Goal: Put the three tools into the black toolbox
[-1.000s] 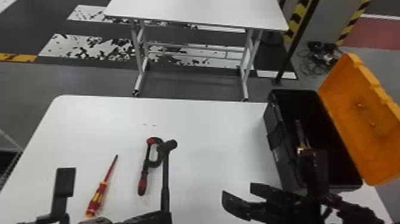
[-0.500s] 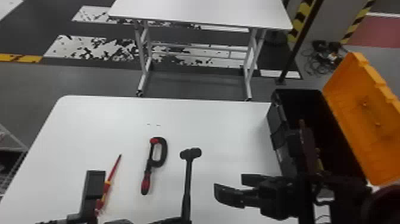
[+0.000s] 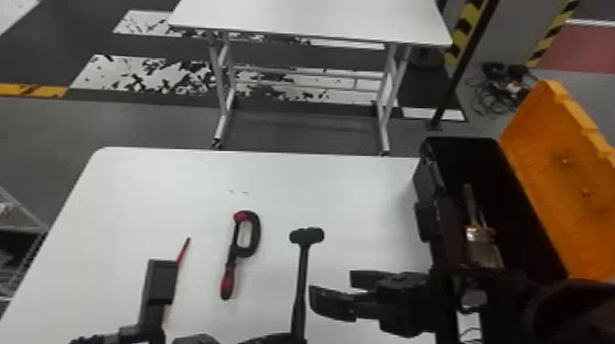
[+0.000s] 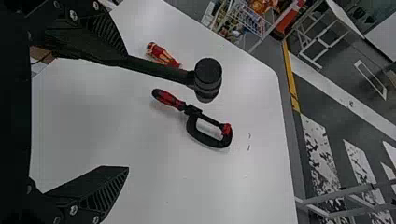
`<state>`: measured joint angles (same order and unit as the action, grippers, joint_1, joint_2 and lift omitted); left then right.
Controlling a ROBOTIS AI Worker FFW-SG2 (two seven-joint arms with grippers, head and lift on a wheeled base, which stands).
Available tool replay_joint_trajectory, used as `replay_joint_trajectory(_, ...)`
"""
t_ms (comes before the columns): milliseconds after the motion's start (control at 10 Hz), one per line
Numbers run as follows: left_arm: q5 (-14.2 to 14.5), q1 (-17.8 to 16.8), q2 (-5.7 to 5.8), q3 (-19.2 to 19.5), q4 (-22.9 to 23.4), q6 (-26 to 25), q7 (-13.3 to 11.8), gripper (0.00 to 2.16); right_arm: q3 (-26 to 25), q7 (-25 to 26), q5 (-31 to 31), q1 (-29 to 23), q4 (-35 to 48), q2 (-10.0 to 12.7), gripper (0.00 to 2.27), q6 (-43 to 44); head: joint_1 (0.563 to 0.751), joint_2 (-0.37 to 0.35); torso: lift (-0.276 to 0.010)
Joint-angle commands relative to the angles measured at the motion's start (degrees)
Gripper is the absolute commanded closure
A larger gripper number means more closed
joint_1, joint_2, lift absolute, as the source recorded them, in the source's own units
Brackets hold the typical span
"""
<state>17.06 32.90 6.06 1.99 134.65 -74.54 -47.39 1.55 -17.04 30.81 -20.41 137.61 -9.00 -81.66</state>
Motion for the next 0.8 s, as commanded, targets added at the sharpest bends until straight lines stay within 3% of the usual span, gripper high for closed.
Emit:
replay_joint_trajectory(0,-0.7,0.0,0.0,-0.8,-0.6,0.7,0.0,2.14,1.2,0.1,0.0,0.7,-0.1,0.1,0.16,0.1,0.695,-0.02,-0.051)
replay_joint_trajectory(600,-1.8,-0.3,0.09,-3.6,-2.0,3.2,0.2,2.14,4.5,0.1,-0.7,2.8,-3.1,2.2,0.22,1.9,0.695,0.023,-0.051)
replay_joint_trajectory(700,-1.8,-0.3,0.18,-3.6,-2.0,3.4,0.0,2.14,5.0,0.0,-1.0,2.9,-3.4,2.2,0.95,2.4,0.695,0.03,-0.051)
